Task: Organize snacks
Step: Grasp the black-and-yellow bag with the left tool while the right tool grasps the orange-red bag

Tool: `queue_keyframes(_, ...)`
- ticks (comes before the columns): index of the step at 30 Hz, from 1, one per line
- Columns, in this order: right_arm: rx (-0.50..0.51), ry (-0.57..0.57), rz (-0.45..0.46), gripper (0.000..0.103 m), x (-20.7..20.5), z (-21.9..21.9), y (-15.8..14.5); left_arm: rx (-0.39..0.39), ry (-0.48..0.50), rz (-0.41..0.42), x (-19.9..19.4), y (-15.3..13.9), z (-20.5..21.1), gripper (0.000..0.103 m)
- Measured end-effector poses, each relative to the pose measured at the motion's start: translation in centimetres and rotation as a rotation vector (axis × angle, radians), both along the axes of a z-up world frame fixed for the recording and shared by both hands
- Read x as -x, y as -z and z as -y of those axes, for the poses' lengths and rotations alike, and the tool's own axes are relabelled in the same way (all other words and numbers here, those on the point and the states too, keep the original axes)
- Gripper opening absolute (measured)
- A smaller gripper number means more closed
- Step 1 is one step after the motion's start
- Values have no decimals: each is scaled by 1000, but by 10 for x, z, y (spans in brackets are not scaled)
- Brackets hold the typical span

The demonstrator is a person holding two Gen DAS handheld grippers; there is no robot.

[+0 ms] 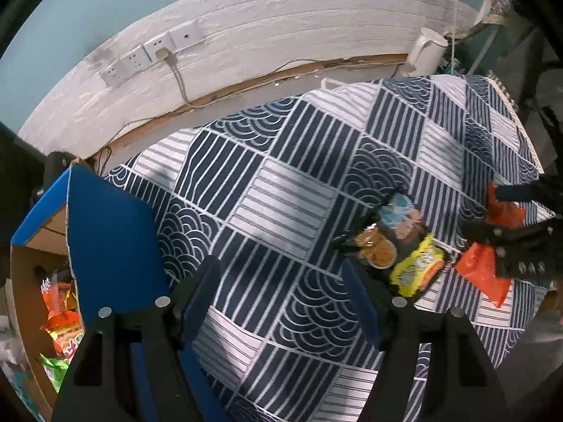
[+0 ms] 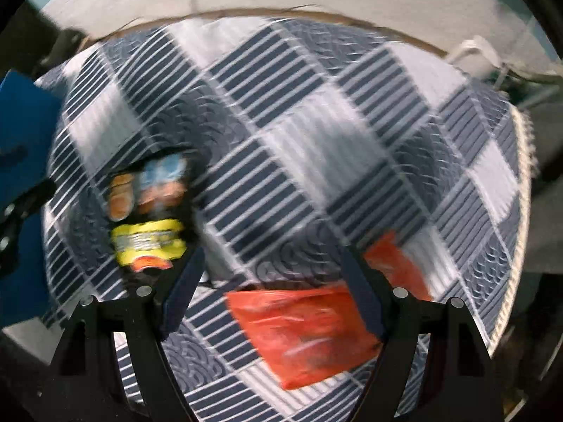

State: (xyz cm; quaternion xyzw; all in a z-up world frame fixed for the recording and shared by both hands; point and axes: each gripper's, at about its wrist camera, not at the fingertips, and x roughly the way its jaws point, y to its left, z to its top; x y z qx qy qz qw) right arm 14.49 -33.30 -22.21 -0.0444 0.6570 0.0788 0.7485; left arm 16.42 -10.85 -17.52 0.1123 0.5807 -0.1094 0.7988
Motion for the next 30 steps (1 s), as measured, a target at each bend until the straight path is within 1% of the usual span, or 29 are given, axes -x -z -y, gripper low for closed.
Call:
queue_keyframes(2,4,22,-8,80,0,9,7,6,11,12,4,-6,4,73)
queue_keyframes(4,14,19,-16,80,1,11,13,2,23,26,9,-10,7,74)
queue_keyframes(5,24,-1,-21,80,3,10,18,-3,26,32,11,-11,7,76)
queue_keyframes(8,61,-56,-35,80,3,4,30,-16,30,34,16,-11,7,77)
queue_keyframes(11,94,-120,-70,80,12,1,37,-23,27,24,19,-8,6,77)
queue_keyframes(13,109,-161,-78,80,21,0,39,-30,26,19,21,-6,4,77)
queue_keyframes(16,152,-227,-61,80,38,-4,38,-37,35,13,24,-5,7,77)
queue_keyframes(21,173,-295,-16,80,63,1,22,-36,57,21,31,-8,15,77)
queue_keyframes(22,173,-286,14,80,66,5,14,-36,63,22,34,-9,18,77)
queue_keyframes(23,158,-254,37,80,69,13,5,-34,67,21,35,-9,19,77)
queue_keyframes(24,137,-219,43,80,69,20,-1,-30,71,13,36,-9,22,77)
queue_keyframes(27,58,-32,21,82,70,57,-12,3,67,-23,38,-6,28,77)
queue_keyframes(30,-19,141,-5,82,75,91,-12,40,44,-63,37,0,33,77)
